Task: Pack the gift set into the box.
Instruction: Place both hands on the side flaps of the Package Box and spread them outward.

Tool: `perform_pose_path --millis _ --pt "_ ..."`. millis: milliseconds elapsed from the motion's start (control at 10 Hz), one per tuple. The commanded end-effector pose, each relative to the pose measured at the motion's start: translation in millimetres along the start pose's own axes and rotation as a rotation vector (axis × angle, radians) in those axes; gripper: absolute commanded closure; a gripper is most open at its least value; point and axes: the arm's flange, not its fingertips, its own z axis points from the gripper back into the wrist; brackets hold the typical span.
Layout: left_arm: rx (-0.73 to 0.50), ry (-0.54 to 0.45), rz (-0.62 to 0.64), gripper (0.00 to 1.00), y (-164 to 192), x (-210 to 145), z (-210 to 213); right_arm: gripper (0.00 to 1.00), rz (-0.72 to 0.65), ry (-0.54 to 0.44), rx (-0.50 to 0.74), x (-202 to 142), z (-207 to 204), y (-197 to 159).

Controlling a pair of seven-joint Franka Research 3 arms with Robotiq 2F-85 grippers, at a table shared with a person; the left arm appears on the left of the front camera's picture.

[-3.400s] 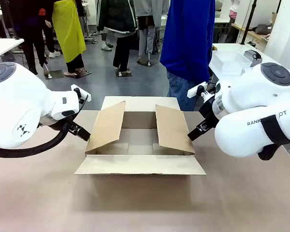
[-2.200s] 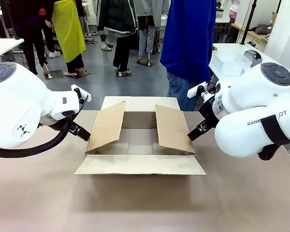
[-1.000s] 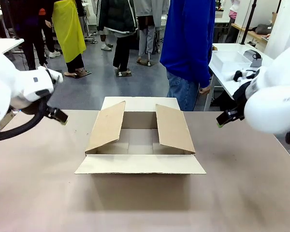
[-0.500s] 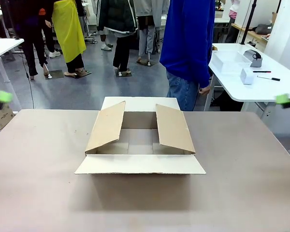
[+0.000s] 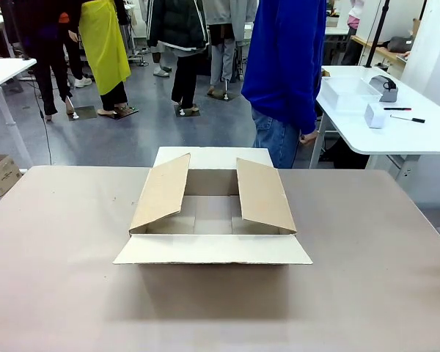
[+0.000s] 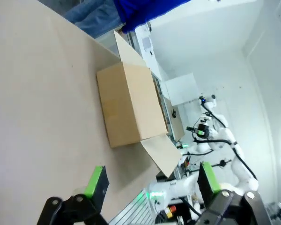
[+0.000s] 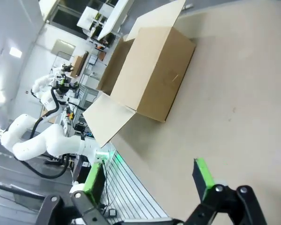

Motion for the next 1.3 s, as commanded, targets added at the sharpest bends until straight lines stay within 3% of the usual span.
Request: perform_pose_path --millis 0,400,600,700,800,1000,1100,1200 --pt "0.010 0.057 -0.122 0.00 -46 3 -1 0.00 0.050 -0.005 -0.030 1 10 26" --pt "0.015 0.073 -0.090 0.00 -41 8 -6 0.00 0.019 0.012 -0.036 3 7 21" --pt "0.071 0.113 -0.133 0.00 -91 6 -38 0.00 0.049 0.052 -0.067 14 -20 58" --pt "0.112 0.208 -0.185 0.00 -131 6 -73 0.00 0.078 0.058 -0.071 23 -47 103" --pt "0.205 0.257 -0.194 0.00 -174 3 -122 0.00 0.144 0.104 -0.174 29 -88 147" --pt "0.407 0.509 -0.242 0.00 -254 -23 -225 0.00 0.389 0.292 -0.238 25 -188 232" --pt "0.461 0.597 -0.305 0.00 -277 -44 -272 0.00 0.491 0.379 -0.328 18 -238 257" --pt "0.483 0.637 -0.272 0.00 -276 -46 -289 0.00 0.549 0.412 -0.350 14 -254 258"
